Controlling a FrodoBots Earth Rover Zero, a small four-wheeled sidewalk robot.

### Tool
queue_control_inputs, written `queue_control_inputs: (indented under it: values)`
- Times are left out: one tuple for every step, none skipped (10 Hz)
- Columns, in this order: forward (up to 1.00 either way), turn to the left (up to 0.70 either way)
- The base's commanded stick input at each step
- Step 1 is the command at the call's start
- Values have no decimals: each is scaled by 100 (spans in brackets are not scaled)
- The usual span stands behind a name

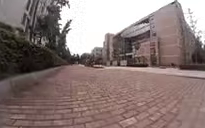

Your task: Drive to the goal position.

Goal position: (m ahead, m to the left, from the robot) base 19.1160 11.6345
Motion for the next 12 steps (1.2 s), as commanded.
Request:
queue_control_inputs:
  values:
    - [70, 0]
    - [70, 0]
    - [70, 0]
    - [70, 0]
    - [70, 4]
    - [70, 10]
    - [70, 14]
    - [70, 14]
    - [70, 14]
    - [70, 14]
    - [70, 14]
    - [70, 14]
